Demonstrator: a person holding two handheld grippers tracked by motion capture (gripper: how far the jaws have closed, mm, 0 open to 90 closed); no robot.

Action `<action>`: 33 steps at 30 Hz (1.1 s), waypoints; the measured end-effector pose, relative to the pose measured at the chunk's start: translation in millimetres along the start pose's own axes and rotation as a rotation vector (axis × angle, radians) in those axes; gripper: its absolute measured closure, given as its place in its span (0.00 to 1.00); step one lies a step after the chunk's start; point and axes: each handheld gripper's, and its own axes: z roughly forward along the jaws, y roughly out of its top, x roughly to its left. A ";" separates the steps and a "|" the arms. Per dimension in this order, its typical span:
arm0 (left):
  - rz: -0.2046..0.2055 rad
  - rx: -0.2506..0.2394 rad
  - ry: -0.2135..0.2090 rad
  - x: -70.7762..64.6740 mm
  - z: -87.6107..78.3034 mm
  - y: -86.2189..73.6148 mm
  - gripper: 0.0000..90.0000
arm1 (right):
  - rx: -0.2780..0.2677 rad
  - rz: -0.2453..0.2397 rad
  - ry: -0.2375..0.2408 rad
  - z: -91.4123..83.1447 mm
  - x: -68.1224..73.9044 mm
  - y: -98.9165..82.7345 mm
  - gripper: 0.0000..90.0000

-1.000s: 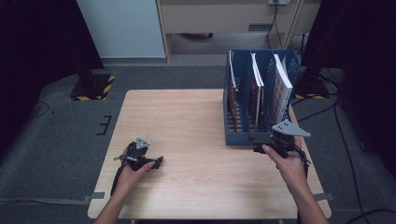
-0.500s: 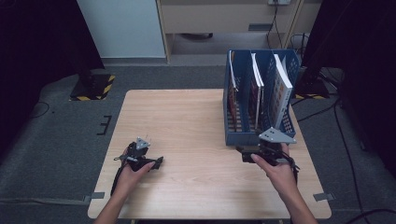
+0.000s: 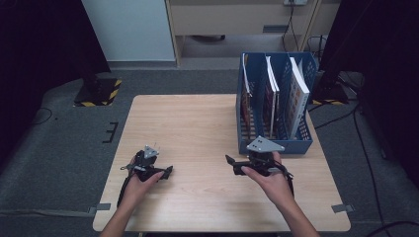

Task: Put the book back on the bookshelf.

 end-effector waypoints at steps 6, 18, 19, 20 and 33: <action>0.001 0.000 -0.001 -0.1 0.0 0.0 0.00 | 0.039 -0.035 0.034 18.7 16.7 -5.5 0.17; 0.001 -0.001 -0.002 -0.1 0.0 -0.1 0.00 | 0.143 -0.029 0.109 59.7 44.7 -29.4 0.17; 0.001 0.000 -0.002 -0.1 0.0 0.0 0.00 | 0.157 -0.023 0.116 65.7 46.3 -32.2 0.17; 0.002 -0.001 -0.002 -0.1 0.0 -0.1 0.00 | 0.164 -0.026 0.117 68.9 47.1 -33.5 0.17; 0.002 -0.001 -0.004 -0.2 0.1 -0.1 0.00 | 0.220 0.008 0.110 105.0 47.3 -38.7 0.16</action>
